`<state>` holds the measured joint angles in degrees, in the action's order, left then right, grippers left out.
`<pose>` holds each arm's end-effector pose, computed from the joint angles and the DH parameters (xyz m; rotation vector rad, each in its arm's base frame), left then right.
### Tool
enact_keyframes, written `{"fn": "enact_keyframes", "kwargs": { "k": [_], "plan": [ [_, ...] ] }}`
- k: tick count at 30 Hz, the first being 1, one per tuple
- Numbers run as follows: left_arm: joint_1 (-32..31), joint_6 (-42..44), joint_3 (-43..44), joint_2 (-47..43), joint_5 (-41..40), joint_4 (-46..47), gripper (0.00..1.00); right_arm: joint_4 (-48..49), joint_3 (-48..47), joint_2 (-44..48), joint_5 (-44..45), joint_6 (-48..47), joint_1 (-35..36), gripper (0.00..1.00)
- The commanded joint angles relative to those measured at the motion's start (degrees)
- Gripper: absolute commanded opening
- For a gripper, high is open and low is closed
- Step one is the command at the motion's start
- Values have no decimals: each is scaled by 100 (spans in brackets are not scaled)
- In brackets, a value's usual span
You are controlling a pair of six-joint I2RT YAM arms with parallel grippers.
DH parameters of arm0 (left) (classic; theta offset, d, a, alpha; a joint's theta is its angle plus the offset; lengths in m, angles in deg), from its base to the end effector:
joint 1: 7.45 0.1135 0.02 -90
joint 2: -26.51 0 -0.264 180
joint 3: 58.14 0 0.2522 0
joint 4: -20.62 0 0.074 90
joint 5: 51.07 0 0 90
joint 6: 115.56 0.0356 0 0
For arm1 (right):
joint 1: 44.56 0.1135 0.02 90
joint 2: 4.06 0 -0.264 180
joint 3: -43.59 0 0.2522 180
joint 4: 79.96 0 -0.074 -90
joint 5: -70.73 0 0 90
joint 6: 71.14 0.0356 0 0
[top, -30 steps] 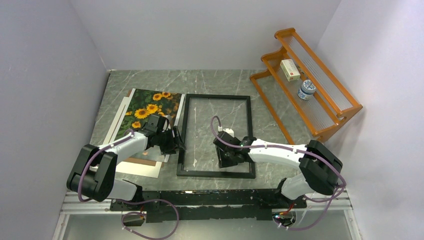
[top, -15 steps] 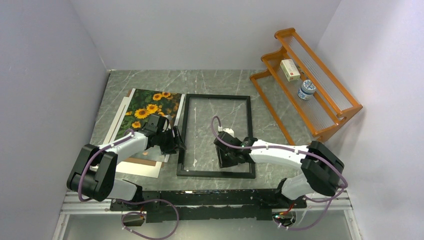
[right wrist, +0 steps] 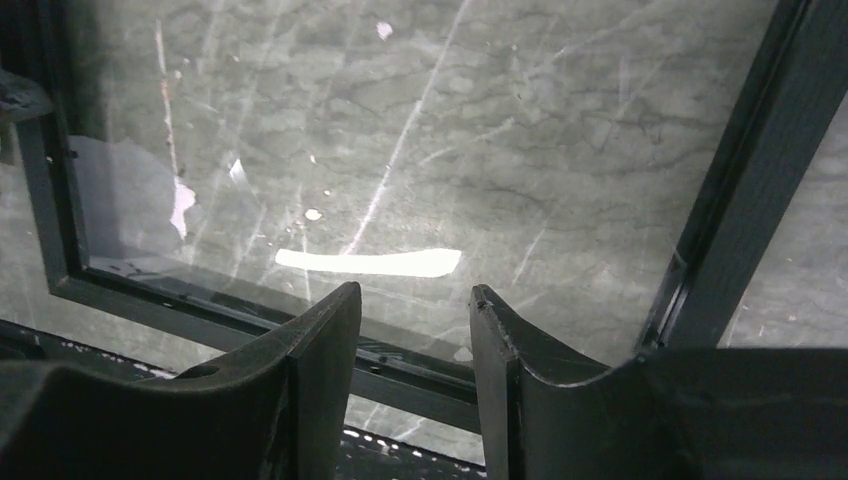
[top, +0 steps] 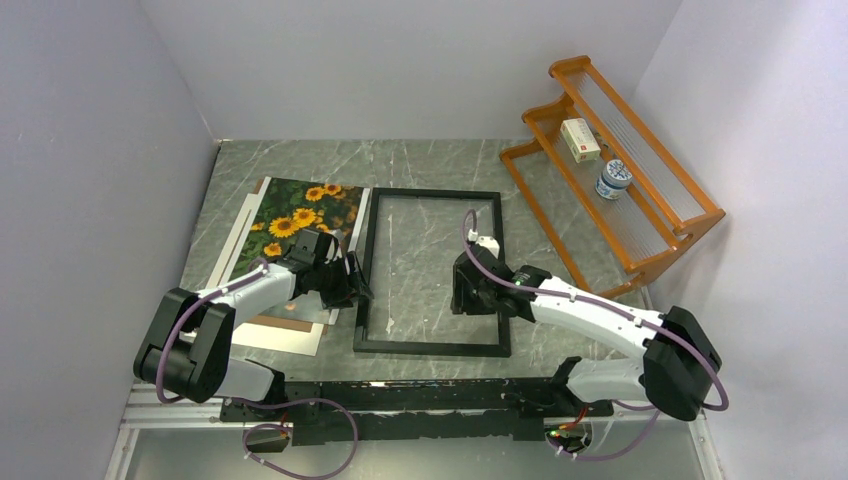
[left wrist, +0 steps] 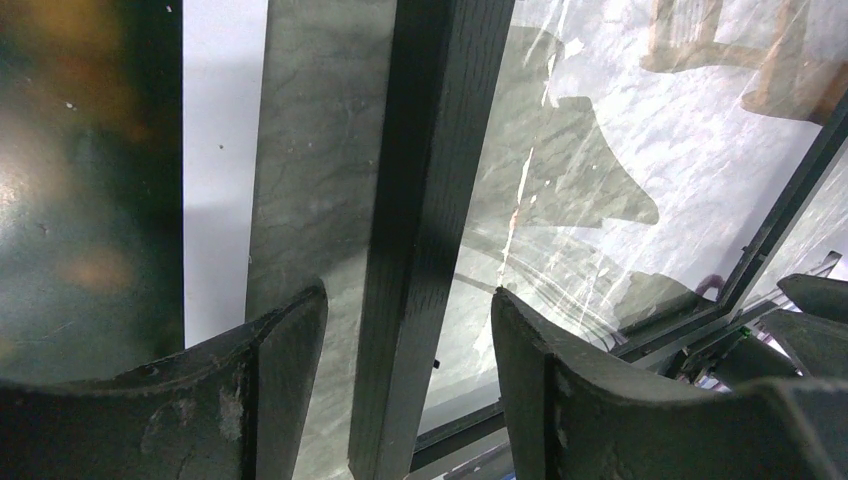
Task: Put the photo into the frame
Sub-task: Place the photo frame item in the photo frame.
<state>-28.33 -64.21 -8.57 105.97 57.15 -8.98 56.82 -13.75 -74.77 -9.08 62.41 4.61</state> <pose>0.2250 -0.0978 0.1545 -0.3045 2.7229 -0.7516 0.1605 0.1761 0.2133 -0.0576 2.5856 0.4024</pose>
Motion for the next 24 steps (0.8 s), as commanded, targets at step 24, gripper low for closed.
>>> {"fn": "enact_keyframes", "kwargs": {
  "k": [24],
  "plan": [
    [-39,-48,-48,77,-26,123,68,32,218,-491,-895,-260,-16,27]
  ]
}}
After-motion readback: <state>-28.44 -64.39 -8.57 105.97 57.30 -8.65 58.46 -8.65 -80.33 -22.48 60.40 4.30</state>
